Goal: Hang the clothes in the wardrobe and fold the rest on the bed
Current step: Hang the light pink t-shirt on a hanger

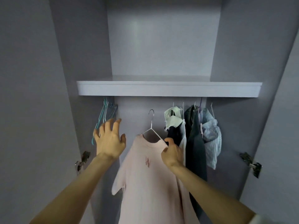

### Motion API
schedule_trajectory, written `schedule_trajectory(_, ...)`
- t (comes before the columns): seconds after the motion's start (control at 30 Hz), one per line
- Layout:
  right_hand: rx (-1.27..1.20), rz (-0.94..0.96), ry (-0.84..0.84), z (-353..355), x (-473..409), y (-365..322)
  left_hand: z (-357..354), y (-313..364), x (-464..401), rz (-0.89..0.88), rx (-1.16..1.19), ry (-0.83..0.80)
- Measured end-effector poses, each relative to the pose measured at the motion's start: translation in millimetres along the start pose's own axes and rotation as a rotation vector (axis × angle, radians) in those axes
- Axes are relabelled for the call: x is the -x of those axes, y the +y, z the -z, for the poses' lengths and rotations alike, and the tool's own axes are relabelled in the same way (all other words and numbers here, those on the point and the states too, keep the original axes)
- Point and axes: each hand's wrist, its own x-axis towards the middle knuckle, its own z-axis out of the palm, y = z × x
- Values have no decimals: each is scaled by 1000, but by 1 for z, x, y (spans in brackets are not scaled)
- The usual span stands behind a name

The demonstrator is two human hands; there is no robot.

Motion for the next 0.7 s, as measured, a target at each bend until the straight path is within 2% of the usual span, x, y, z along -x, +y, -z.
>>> schedule_trajectory(0.13, -152, -85, 73, -17, -44, -13, -6, 25, -51, -169, -50, 70)
schedule_trajectory(0.27, -204, -94, 177, -26, -95, -13, -29, 49, -97, -305, -196, 169)
schedule_trajectory(0.5, -93, -46, 269, -75, -181, -10, -92, 55, -145, -372, -336, 258)
schedule_trajectory(0.7, -24, -33, 233, -115, -190, -2, -98, 46, -149, -391, -328, 365)
